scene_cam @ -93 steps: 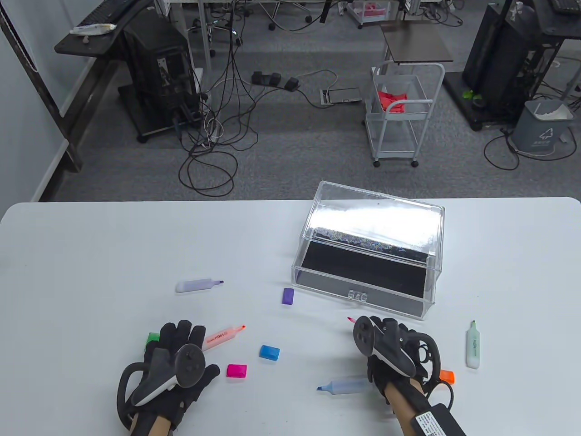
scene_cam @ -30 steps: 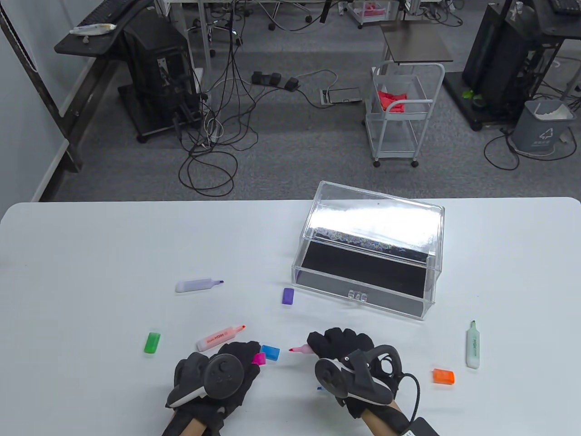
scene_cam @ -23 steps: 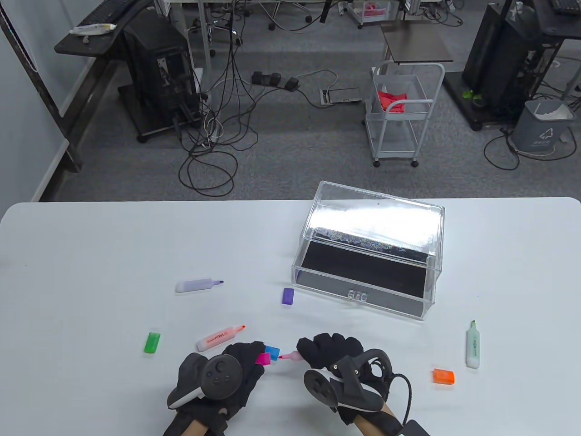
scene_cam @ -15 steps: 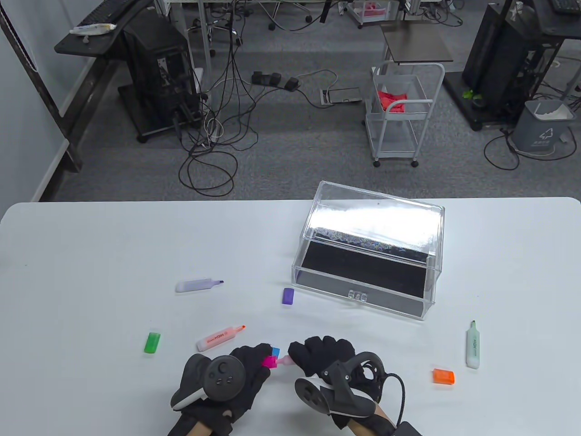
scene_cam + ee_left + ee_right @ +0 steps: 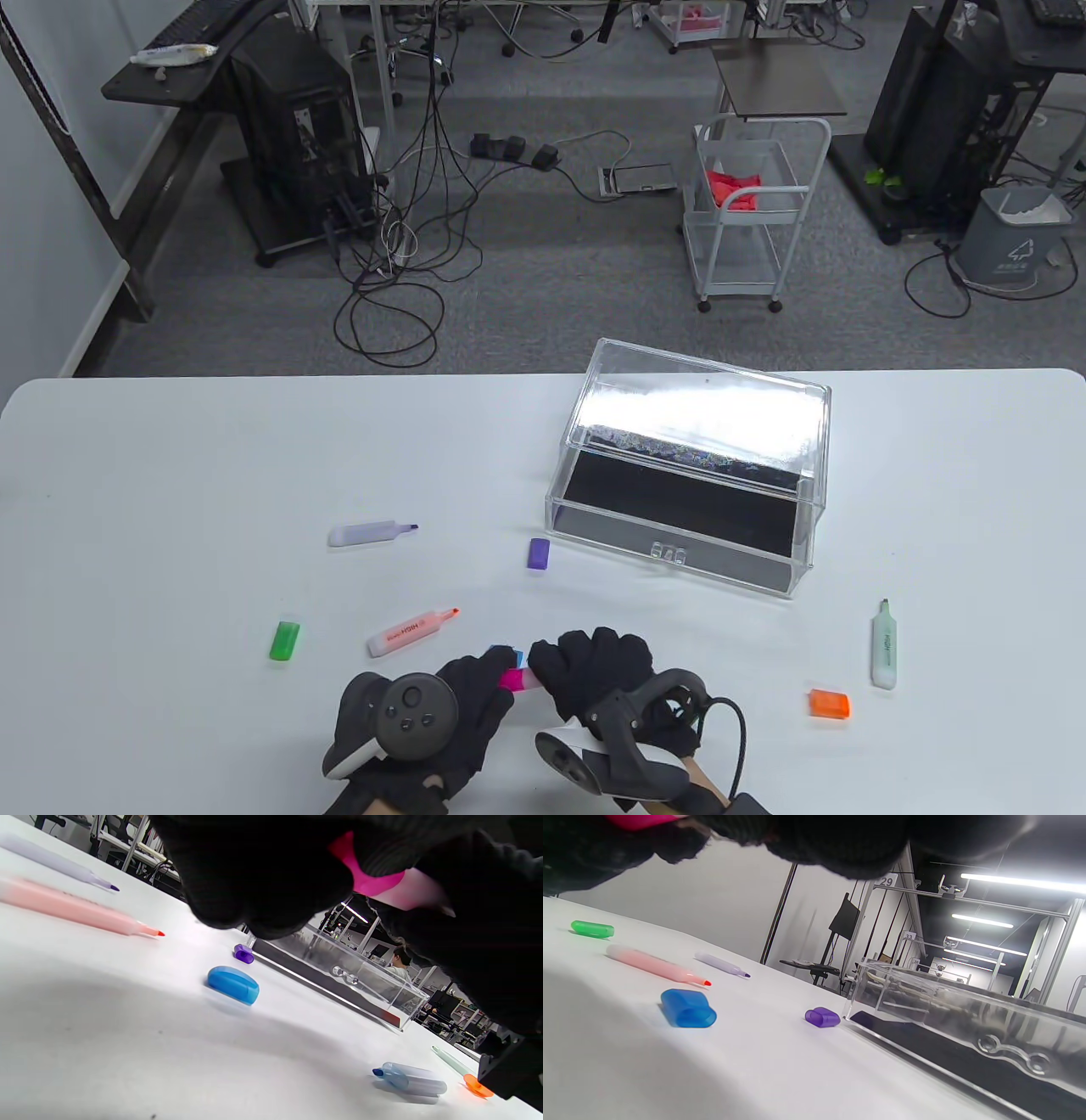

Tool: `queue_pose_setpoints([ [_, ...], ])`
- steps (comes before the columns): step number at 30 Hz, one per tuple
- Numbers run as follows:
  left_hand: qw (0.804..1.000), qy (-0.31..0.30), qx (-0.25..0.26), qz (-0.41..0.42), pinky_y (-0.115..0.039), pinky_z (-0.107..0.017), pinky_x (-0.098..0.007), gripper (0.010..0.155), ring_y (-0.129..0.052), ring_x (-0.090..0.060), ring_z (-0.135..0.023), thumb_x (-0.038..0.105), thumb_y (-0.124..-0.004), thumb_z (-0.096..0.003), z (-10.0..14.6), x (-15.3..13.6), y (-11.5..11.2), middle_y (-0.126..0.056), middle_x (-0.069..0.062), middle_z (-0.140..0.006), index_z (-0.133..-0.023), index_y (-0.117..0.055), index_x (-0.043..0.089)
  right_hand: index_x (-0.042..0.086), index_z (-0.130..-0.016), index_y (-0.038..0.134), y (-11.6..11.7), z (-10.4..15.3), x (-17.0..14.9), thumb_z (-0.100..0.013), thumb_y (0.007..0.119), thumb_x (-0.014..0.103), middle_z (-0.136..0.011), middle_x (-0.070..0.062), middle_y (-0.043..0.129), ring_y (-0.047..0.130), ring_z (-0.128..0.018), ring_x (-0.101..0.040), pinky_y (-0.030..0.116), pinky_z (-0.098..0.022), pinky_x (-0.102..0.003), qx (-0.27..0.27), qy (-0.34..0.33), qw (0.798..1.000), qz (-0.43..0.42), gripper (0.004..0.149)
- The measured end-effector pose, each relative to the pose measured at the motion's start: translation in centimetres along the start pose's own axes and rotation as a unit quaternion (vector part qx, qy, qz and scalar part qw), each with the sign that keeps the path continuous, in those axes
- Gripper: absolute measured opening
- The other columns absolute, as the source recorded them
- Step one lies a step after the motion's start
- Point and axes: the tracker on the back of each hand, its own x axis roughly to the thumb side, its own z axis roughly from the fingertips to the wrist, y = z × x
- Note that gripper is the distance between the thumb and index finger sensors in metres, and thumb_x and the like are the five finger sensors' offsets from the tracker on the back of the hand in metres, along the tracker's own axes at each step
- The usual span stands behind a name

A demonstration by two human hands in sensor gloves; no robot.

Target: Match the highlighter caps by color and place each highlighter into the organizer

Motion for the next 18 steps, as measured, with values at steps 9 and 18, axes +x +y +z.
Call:
queue_pose_setpoints([
  [9,0.999,0.005,-0.003,-0.053,-0.087,-0.062,-0.043,0.062,-0.096,-0.021,-0.072,0.041,-0.058,-0.0620,0.0,0.6,-0.4,-0.081,-0.009,-0.090,-0.115,-0.054,0.009,0.028,-0.088,0.062,0.6,0.1,0.2,-0.043,0.074,0.033,-0.075,-0.003,0.079,0.091,-0.046,-0.018,0.081,-0.036,-0.050,0.017,0.016,1.000,-0.001,0.047],
  [18,0.982,0.064,0.026,-0.174,-0.058,-0.082,-0.062,0.075,-0.063,-0.041,-0.114,0.059,-0.058,-0.0613,1.3,-0.3,0.7,-0.051,-0.008,-0.120,-0.121,-0.035,0.020,0.030,-0.091,0.058,1.8,-0.4,-1.6,-0.044,0.069,0.036,-0.080,-0.002,0.077,0.090,-0.054,-0.021,0.078,-0.044,-0.051,0.043,0.068,0.997,-0.003,0.049],
])
